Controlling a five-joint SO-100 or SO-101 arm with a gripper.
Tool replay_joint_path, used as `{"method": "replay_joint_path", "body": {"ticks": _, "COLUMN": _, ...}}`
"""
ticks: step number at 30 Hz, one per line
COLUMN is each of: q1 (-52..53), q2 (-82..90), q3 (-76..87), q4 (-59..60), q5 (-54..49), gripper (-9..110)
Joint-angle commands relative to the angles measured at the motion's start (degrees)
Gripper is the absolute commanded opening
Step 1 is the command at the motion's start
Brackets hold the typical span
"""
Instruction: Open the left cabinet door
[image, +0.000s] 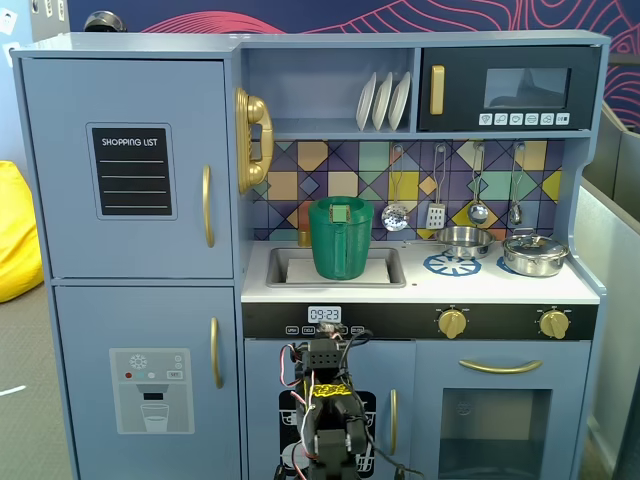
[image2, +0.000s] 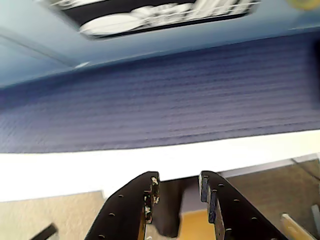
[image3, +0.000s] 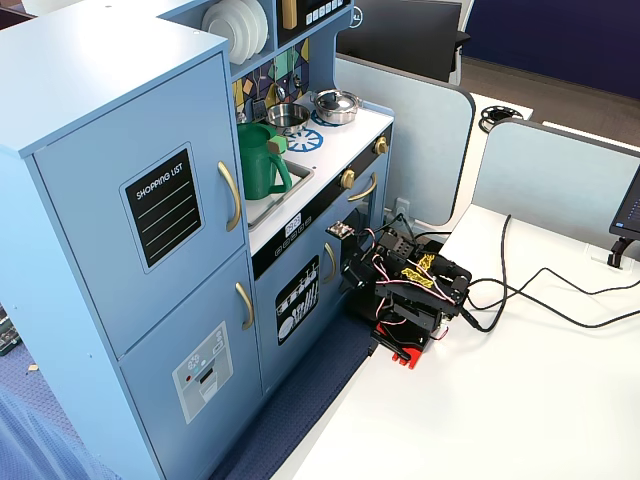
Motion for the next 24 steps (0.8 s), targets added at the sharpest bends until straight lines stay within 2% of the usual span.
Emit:
{"method": "replay_joint_path", "body": {"ticks": 1, "q1": -4.5, "q2": -0.2, "q3": -5.7, "q4": -14.0, "q5": -1.8, "gripper": 1}}
{"method": "replay_joint_path", "body": {"ticks": 5, "q1": -7.3, "q2": -0.7, "q3": -9.3, "q4": -22.7, "q5": -9.1, "gripper": 1}}
{"method": "replay_joint_path", "body": {"ticks": 8, "q1": -9.8, "q2": -2.8, "q3": -14.3, "q4": -26.1, "q5": -10.0, "gripper": 1}}
{"method": "replay_joint_path", "body": {"ticks": 18, "q1": -18.2, "q2": -19.6, "q3": -39.6, "q4": -30.1, "q5": -10.6, "gripper": 1}}
{"method": "replay_joint_path", "body": {"ticks": 24, "q1": -24.8, "q2": -27.9, "q3": -49.6, "q4": -33.7, "q5": -15.6, "gripper": 1}}
